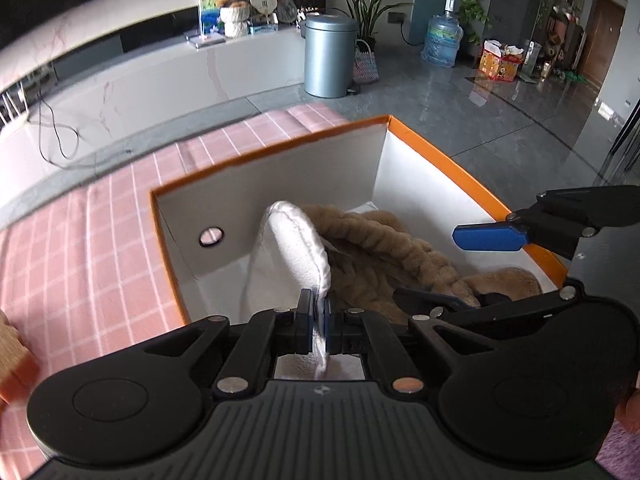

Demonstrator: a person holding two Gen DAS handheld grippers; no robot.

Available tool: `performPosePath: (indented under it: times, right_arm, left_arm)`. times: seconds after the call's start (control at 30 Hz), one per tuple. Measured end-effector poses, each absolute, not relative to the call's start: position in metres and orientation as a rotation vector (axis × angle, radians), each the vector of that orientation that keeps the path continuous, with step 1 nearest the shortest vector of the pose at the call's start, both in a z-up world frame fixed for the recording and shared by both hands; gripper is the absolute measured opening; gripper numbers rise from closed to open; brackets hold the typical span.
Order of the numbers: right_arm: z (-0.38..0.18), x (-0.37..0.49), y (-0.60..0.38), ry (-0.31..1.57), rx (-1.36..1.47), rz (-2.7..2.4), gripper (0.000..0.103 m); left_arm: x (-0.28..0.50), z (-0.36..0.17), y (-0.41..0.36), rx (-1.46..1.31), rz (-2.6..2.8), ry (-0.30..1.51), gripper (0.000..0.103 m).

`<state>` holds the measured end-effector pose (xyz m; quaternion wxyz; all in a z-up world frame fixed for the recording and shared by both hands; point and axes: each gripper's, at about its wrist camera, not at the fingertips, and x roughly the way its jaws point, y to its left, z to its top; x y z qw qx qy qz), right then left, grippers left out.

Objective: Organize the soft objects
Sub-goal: 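Open both tools to drop the bath mitt and plush toy into the box, then move both tools back toward the wipes pack and bear-shaped sponge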

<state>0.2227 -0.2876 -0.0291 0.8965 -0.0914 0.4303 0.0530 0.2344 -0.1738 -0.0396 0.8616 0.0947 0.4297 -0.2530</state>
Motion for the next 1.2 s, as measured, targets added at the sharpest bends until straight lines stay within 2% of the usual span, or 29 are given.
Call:
performPosePath:
  times: [0.23,0.37,0.43,0.47,0.5,0.77,1.2]
  right_arm:
    - [-0.026,0.214,-0.292,0.901,-0.189,0.093,0.059]
    - [-0.025,0.209,-0.292,0.899,-0.193,0.086,0.059]
    - [-0.022,0.207,-0.292,0.895,-0.192,0.086,0.06]
    - [-0.02,0.205,-0.291,0.891,-0.192,0.085,0.06]
    - [-0.019,0.203,-0.292,0.887,-0.193,0.084,0.06]
    - [-0.009,0.189,-0.288,0.879,-0.195,0.077,0.065]
    - [0.019,0.153,-0.27,0.787,-0.155,0.006,0.066]
  left_arm:
    - [0.24,-0.044,-0.169,0.143,-0.543,0.942,0.018]
    - [0.235,-0.038,-0.169,0.138,-0.558,0.927,0.033]
    - [0.233,-0.034,-0.167,0.123,-0.559,0.918,0.046]
    - [0.232,-0.031,-0.166,0.119,-0.549,0.91,0.058]
    - [0.23,-0.029,-0.164,0.114,-0.548,0.901,0.059]
    - [0.219,-0.008,-0.151,0.074,-0.552,0.858,0.063]
    - [0.175,0.025,-0.119,0.044,-0.525,0.705,0.064]
